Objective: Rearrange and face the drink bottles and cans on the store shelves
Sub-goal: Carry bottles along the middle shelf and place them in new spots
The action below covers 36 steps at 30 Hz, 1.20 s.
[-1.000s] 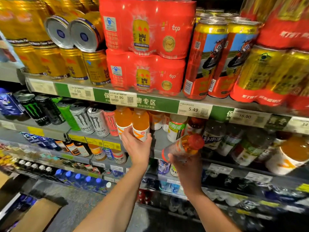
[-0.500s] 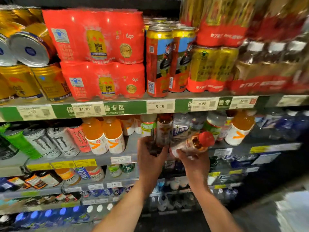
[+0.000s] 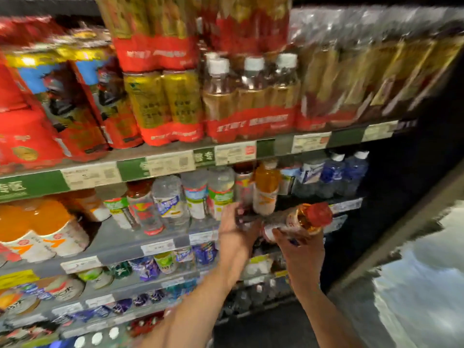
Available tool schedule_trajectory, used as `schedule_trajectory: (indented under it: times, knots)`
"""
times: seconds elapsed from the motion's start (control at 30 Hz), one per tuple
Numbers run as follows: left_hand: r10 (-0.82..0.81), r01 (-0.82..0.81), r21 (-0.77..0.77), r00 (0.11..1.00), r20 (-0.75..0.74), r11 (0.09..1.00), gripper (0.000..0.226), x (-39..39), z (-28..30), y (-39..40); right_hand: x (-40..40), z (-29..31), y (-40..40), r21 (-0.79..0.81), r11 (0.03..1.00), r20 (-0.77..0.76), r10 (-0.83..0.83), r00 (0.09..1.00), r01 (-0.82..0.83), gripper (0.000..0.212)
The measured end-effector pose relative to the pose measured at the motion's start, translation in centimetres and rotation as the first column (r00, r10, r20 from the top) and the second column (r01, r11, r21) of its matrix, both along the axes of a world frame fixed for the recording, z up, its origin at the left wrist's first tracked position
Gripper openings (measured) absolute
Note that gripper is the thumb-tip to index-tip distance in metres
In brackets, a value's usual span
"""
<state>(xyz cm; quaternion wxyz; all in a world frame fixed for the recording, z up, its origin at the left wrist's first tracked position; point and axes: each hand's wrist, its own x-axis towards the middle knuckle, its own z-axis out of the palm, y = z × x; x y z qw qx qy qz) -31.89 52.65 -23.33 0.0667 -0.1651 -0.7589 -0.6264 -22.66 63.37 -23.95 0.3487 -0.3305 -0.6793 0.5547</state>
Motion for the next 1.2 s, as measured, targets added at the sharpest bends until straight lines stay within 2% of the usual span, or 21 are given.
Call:
schedule_trajectory:
  times: [0.17, 0.4, 0.53, 0.7, 0.8, 1.03, 1.2]
  knots:
    - [0.166, -0.163, -0.042, 0.983, 0.077, 0.986, 0.070, -2.1, -1.4, 8.4, 1.6, -0.6, 7.3, -0.014, 0.999, 0.048, 0.035, 0.998, -0.034, 0.066]
    - [0.442, -0.438, -0.089, 0.896, 0.040, 0.895, 0.077, -2.3, -0.8, 13.2, 2.0, -1.0, 11.9, -0.073, 0.992, 0.038, 0.108, 0.993, -0.105, 0.061]
    - [0.515, -0.505, -0.145, 0.856, 0.039, 0.851, 0.079, -2.1, -0.7, 14.5, 2.1, -1.2, 12.5, -0.071, 0.983, 0.050, 0.174, 0.983, -0.170, 0.054]
    - [0.566, -0.549, -0.237, 0.825, 0.001, 0.801, 0.084, -2.2, -0.8, 15.4, 2.2, -1.1, 13.6, -0.033, 0.974, 0.071, 0.226, 0.972, -0.224, 0.055]
    - [0.562, -0.545, -0.228, 0.827, 0.013, 0.807, 0.080, -2.3, -1.0, 15.3, 1.9, -1.2, 14.4, -0.045, 0.971, 0.073, 0.237, 0.969, -0.234, 0.056]
    - [0.495, -0.474, -0.170, 0.862, 0.108, 0.864, 0.075, -1.9, -0.4, 14.7, 1.6, -1.5, 14.6, -0.052, 0.969, 0.019, 0.244, 0.970, -0.242, 0.051]
    - [0.432, -0.437, -0.003, 0.889, 0.155, 0.900, 0.070, 0.5, -0.1, 12.5, 0.3, -0.8, 14.0, -0.020, 0.963, 0.017, 0.269, 0.963, -0.269, 0.060]
